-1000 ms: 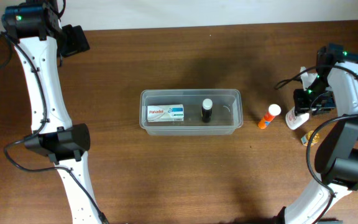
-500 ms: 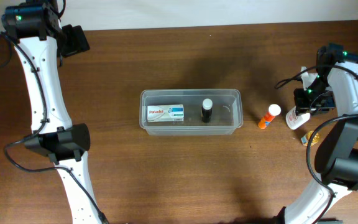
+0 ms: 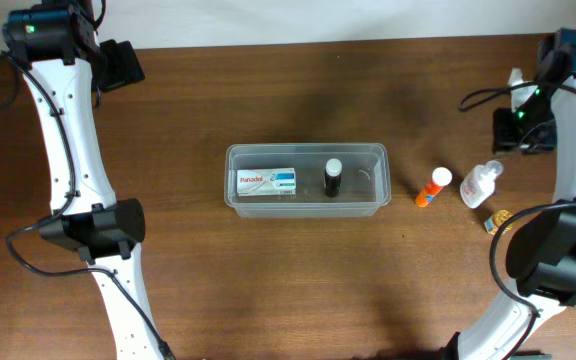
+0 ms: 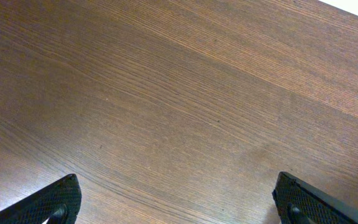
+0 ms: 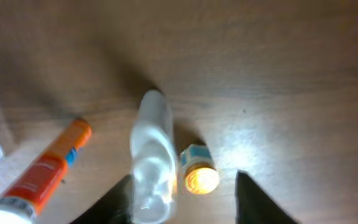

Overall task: Pack container
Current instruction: 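Close right gripper on the white pump bottle body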

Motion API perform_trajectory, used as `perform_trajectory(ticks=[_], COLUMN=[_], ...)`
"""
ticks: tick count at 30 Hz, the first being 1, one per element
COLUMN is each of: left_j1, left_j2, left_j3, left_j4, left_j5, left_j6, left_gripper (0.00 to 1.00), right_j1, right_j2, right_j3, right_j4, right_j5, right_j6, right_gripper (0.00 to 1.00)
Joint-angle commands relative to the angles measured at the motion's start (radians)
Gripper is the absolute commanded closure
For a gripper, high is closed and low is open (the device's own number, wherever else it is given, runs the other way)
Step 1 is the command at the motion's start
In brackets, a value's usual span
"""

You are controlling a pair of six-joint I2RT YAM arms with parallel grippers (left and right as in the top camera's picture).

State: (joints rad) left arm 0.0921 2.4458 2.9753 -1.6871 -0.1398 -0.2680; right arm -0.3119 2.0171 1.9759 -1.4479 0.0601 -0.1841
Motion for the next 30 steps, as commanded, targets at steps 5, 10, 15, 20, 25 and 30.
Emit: perform_trajectory(ticks=[5,10,15,20,25,30], left_j1=[0.002,0.002,0.002,0.002,0.002,0.002], left_j2=[-0.013,-0.013,-0.013,-0.013,-0.013,-0.013], left_j3=[0.007,0.007,0.007,0.007,0.007,0.007], left_j4=[-0.001,0.0,0.0,0.0,0.0,0.0], left_j5=[-0.011,-0.011,-0.011,-0.011,-0.011,-0.011], left_j6=[0.016,0.016,0.016,0.016,0.016,0.016], left_gripper=[0.01,0.01,0.01,0.01,0.01,0.01], right_j1=[-0.003,-0.003,-0.002,-0.002,-0.003,-0.003], right_j2=[-0.004,-0.003,-0.002,-0.002,-0.002,-0.002], right_j3=[0.014,0.014,-0.021,-0.11,-0.203,-0.256], right_j4=[-0.012,-0.013,-0.011,0.03,0.084,0.126], right_j5=[-0.003,-0.003,-0.031,-0.036,-0.036,-0.037], right_j6=[0.009,0.009,0.008,-0.003,-0.03,-0.041], right_gripper=[0.29,0.2,0.2,0.2,0.2,0.21])
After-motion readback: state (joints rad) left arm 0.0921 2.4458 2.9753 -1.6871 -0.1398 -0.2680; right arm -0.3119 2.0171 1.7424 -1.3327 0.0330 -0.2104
